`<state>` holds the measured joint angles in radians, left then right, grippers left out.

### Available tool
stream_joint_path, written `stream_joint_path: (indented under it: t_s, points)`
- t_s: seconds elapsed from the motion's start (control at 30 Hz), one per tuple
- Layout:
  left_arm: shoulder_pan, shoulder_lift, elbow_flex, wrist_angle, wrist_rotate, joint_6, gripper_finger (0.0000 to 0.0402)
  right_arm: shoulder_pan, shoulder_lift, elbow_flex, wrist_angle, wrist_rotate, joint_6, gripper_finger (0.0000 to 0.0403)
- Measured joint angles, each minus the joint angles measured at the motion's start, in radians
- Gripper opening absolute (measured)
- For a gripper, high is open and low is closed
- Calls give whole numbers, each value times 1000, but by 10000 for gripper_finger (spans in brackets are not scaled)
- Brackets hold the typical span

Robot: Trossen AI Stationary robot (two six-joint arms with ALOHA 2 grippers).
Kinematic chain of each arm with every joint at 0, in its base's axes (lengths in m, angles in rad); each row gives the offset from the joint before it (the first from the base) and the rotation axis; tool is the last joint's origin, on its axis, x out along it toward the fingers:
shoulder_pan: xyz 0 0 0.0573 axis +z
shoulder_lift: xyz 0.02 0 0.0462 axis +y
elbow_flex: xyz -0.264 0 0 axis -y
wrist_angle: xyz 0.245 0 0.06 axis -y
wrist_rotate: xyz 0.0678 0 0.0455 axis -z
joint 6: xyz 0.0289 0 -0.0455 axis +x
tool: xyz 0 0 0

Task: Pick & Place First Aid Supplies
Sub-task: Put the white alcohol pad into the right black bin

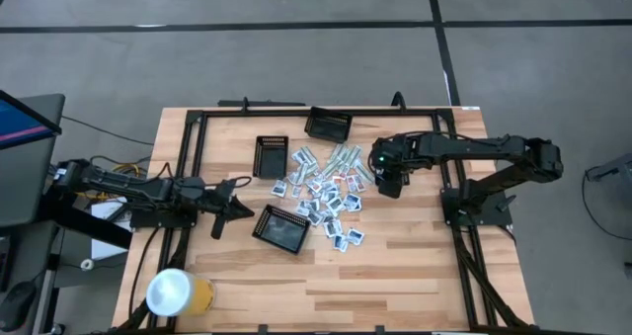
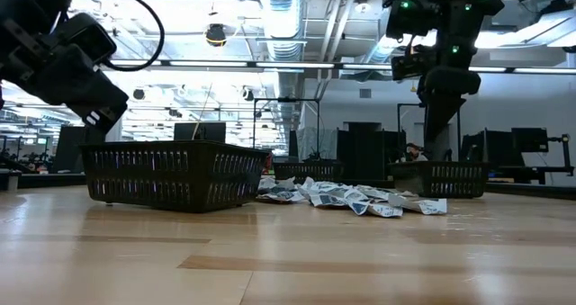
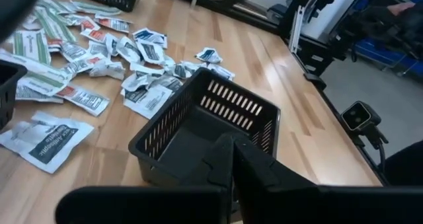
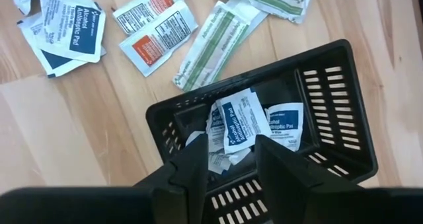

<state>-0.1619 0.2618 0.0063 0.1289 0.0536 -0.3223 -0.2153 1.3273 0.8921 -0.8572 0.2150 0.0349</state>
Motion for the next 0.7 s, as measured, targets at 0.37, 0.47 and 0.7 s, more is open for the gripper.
stream_joint_path:
  t_s: [0.37, 0.47, 0.7]
  points:
    - [0, -110, 0, -17, 0, 72, 8, 0, 0, 0, -3, -3, 0, 118]
    - [0, -141, 0, -47, 0, 79, 8, 0, 0, 0, -3, -3, 0, 118]
    - [0, -213, 0, -57, 0, 116, 8, 0, -41, 0, -3, -3, -5, 118]
